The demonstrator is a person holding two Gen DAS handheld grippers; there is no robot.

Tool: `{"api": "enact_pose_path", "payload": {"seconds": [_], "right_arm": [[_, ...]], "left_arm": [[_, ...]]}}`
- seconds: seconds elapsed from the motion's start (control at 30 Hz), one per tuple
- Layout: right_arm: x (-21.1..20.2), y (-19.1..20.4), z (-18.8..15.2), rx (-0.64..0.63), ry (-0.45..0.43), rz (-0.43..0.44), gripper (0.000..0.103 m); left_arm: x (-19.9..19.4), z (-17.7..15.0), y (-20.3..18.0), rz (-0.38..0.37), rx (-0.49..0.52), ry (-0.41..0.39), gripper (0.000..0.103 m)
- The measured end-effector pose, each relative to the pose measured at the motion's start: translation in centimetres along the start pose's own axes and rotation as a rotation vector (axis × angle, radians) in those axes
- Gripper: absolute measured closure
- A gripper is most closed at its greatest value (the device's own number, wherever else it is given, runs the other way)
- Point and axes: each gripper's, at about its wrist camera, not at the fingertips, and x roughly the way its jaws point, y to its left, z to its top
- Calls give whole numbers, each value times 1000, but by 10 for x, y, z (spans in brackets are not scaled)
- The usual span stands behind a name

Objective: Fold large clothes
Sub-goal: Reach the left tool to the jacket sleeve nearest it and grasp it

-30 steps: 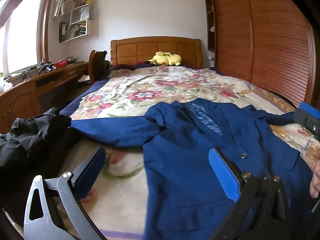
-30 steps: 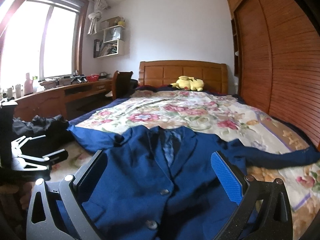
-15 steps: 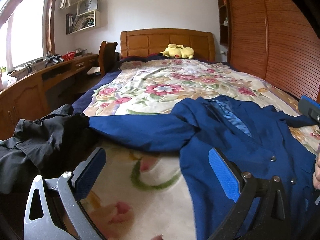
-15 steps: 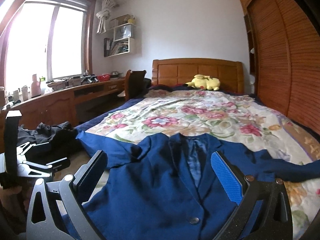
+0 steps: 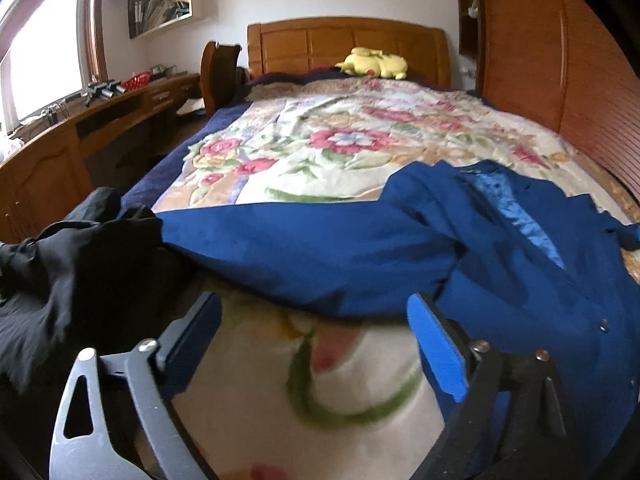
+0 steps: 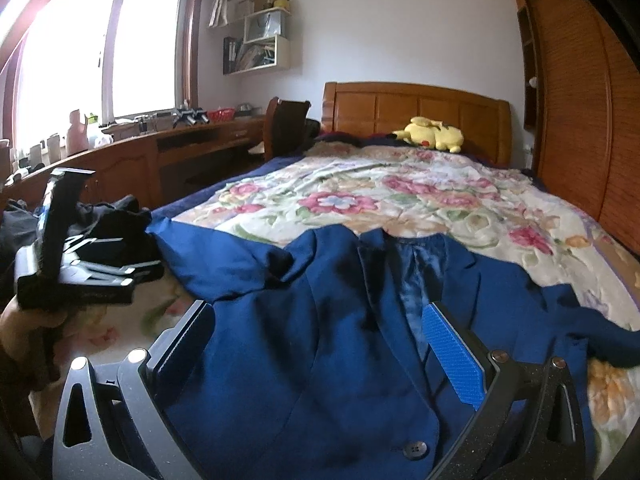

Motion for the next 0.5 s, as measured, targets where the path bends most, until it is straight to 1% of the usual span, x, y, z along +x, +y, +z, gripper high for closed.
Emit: {"api": "enact_pose_path", "payload": {"seconds": [0.03, 0.1, 0.2, 0.33, 0.43, 0.5], "right_arm": [[0, 3, 1, -3, 4, -4, 0], [-1, 5, 0, -13, 18, -10, 0], [0, 7, 2, -13, 46, -1, 0], [2, 9, 2, -11, 75, 17, 0], [0, 9, 2, -9, 82, 25, 0], [-1, 9, 2, -12, 85, 26, 0]], "left_arm": [[6, 3, 2, 3, -6, 10, 11], [18, 7, 7, 18, -23, 34, 15], [35, 10, 15, 50, -57, 77, 15], [55, 11, 22, 71, -100, 133, 15], [71, 10, 27, 64, -148, 179, 15], [81, 9, 29, 45, -176, 204, 15]]}}
